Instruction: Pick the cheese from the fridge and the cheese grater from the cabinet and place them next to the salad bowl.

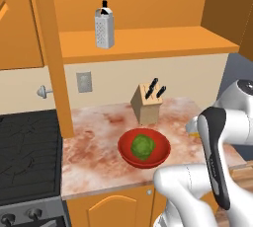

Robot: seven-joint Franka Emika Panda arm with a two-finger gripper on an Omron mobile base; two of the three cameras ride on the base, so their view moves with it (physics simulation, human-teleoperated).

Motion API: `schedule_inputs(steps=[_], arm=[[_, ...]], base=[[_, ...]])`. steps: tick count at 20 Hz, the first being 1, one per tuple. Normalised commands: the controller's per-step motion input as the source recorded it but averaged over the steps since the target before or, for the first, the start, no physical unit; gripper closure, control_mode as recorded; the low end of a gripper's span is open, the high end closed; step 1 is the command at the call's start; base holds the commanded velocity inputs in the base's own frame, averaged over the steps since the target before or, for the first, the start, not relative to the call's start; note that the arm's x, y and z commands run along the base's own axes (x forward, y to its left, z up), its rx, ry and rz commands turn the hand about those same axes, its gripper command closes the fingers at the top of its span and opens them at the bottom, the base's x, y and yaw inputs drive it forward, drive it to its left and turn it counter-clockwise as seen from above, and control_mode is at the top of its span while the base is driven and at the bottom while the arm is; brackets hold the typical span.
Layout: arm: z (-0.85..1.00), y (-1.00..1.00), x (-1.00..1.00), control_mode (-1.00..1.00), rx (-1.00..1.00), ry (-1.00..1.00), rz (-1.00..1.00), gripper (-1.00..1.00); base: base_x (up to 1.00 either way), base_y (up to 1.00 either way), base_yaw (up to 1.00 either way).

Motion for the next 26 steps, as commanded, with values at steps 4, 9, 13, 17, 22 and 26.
schedule_inputs(steps=[4, 9, 13, 17, 22, 26], arm=[[-0.49, 0.00, 0.05, -1.00, 0.00, 0.00, 0.00, 1.00], [-0.52, 0.00, 0.09, -1.00, 0.00, 0.00, 0.00, 1.00], [-0.43, -0.01, 0.16, -1.00, 0.02, 0.00, 0.02, 1.00], [-0.33, 0.00, 0.08, -1.00, 0.08, -0.05, 0.05, 1.00], [-0.38, 0.00, 0.14, -1.00, 0.04, -0.01, 0.05, 1.00], [-0.30, 0.00, 0.14, -1.00, 0.01, 0.00, 0.01, 1.00]], base=[[0.00, 0.00, 0.00], [0.00, 0.00, 0.00], [0.00, 0.00, 0.00], [0.00, 0.00, 0.00], [0.00, 0.00, 0.00], [0.00, 0.00, 0.00]])
